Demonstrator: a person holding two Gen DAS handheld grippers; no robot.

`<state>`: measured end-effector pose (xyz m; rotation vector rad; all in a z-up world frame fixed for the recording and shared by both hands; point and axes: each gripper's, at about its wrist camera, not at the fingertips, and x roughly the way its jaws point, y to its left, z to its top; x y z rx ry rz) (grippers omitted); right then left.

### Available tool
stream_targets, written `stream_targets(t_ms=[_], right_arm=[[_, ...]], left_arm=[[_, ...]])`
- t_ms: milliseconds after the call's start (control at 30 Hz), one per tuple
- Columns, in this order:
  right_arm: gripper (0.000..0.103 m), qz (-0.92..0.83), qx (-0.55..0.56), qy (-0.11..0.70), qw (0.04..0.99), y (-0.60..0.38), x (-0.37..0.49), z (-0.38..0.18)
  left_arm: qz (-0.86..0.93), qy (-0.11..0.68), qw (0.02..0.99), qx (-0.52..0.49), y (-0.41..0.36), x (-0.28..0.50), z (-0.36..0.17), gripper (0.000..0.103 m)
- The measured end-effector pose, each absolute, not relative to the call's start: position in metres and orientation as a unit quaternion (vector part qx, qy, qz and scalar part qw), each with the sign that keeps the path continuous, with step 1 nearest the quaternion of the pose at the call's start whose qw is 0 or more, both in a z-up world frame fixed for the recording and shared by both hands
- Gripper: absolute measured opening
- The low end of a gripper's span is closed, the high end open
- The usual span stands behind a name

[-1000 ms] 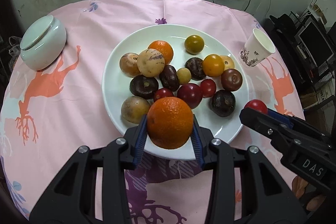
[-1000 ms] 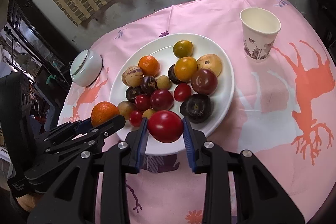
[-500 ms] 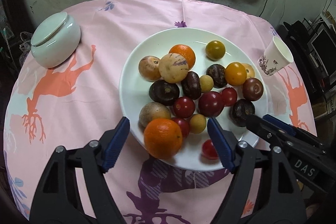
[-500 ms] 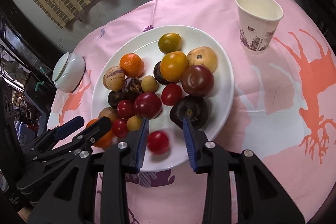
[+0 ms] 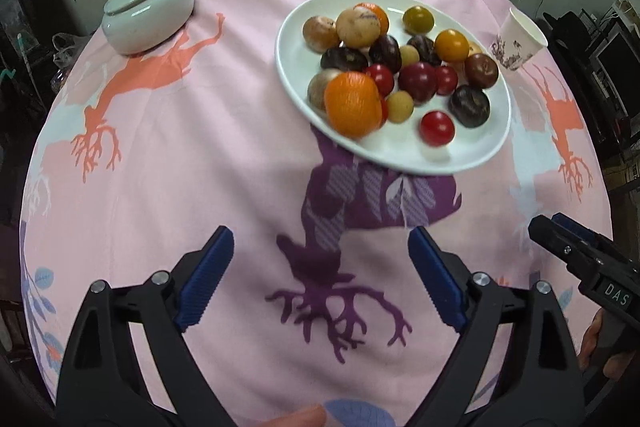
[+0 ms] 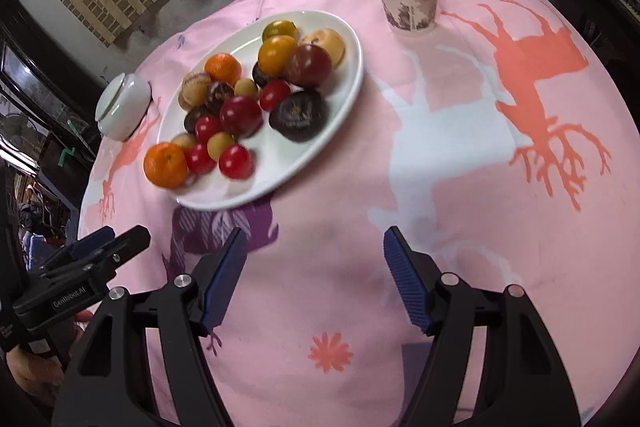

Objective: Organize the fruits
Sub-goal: 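Withdraw both grippers away from the full plate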

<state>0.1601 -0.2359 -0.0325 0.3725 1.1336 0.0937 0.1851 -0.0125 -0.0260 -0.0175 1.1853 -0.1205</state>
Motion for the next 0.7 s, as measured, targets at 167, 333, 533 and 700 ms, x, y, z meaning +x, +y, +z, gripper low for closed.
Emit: stream_targets(t_ms=[167, 333, 533, 700], right_arm=[[0.071, 0.052, 0.145, 0.531, 0.833, -0.224, 0.124, -0.025], [0.071, 0.066, 0.126, 0.525, 0.839, -0.208, 0.103, -0.013], [0.071, 0.077, 0.115, 0.523, 0.841, -0.197, 0.086, -0.004], [0.071, 0.075, 0.111, 0.522, 0.842, -0.195, 0.071, 0.001]], left_arm=[[-0.056, 0.561, 0.826, -0.009, -0.010, 0.151, -0.019, 0.101], [-0.063, 0.563, 0.824, -0.010, -0.010, 0.128, -0.011, 0.101], [-0.069, 0.562, 0.824, -0.007, -0.010, 0.104, -0.003, 0.101], [-0.073, 0.561, 0.825, -0.002, -0.010, 0.092, 0.002, 0.101]])
